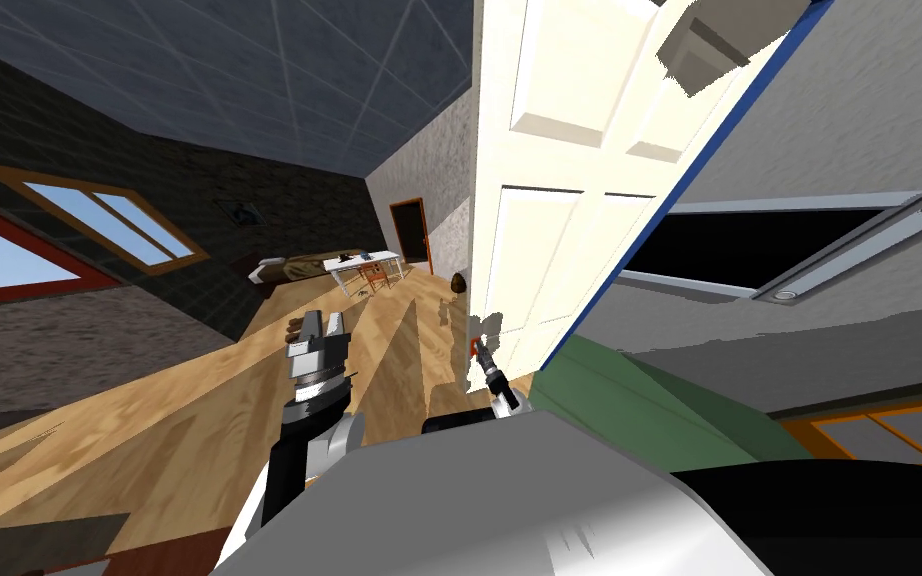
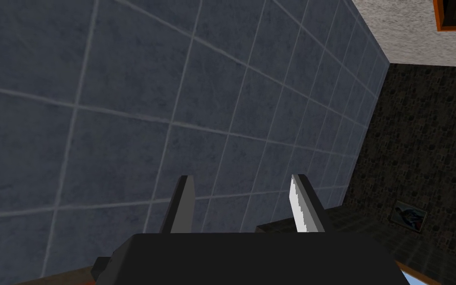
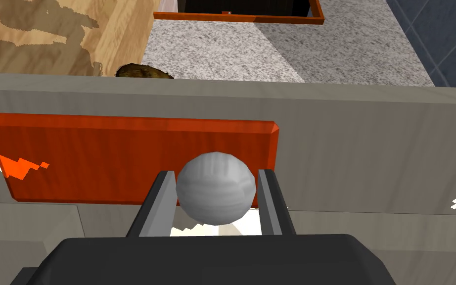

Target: Push the door open

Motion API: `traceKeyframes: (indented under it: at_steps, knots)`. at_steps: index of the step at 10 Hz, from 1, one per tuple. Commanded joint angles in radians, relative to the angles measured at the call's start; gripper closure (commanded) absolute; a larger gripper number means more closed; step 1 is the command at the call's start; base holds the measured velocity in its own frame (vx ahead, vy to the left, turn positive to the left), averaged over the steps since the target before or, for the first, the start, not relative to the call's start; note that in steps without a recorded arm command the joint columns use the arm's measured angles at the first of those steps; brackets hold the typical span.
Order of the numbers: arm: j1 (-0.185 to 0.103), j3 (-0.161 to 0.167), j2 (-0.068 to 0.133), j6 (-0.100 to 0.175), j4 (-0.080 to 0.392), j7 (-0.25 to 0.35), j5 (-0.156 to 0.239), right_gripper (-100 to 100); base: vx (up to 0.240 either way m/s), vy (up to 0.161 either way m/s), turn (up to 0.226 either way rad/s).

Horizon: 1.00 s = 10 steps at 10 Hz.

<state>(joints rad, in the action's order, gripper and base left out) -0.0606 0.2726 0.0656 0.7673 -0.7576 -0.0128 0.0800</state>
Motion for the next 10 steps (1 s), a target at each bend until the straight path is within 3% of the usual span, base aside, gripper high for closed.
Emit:
traceKeyframes:
  at_steps: [1,2,5,8,9,10]
  knots:
    - [-0.023,-0.018,0.011,0.02,0.034,0.003,0.008,100,0.101,0.033,0.006]
    - [-0.026,-0.038,0.015,0.02,0.037,-0.002,0.016,100,0.117,0.058,-0.054]
    - [-0.027,-0.053,0.017,0.019,0.039,-0.007,0.022,100,0.1,0.07,-0.045]
    - [-0.033,-0.099,0.021,0.017,0.046,-0.02,0.04,100,0.152,0.084,-0.085]
    - [-0.031,-0.084,0.019,0.019,0.054,-0.01,0.036,-100,-0.022,0.058,-0.067]
    - [-0.032,-0.084,0.018,0.017,0.052,-0.01,0.037,-100,-0.158,0.05,-0.028]
